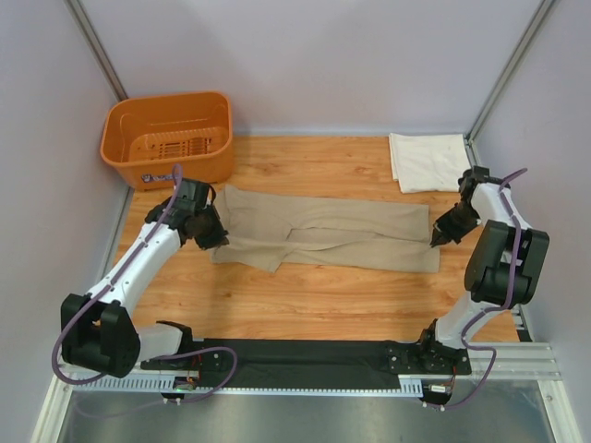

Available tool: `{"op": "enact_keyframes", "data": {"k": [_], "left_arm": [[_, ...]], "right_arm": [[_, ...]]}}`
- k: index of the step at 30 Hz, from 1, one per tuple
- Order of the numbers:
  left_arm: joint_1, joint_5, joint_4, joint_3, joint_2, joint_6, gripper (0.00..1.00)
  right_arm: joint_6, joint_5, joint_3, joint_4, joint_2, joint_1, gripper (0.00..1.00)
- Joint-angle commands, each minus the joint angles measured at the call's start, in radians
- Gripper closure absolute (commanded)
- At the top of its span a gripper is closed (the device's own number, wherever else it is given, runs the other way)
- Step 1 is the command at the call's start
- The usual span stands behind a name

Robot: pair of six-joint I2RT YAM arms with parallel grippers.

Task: Fold and stack the t-shirts
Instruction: Fold the tshirt

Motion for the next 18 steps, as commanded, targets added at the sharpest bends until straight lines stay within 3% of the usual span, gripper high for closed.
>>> {"op": "enact_keyframes", "data": {"k": [1,18], "left_arm": [[0.004,-0.003,-0.002,0.012,-0.034,-0.006,1.00],[0.035,-0.038,-0.019,0.309,0.274,0.040,1.00]], "right_arm": [[-0.019,0.002,-0.002,0.002,-0.035,0.010,1.00],[-0.042,-0.043,0.236,-0.006,0.175,0.031,0.99]]}}
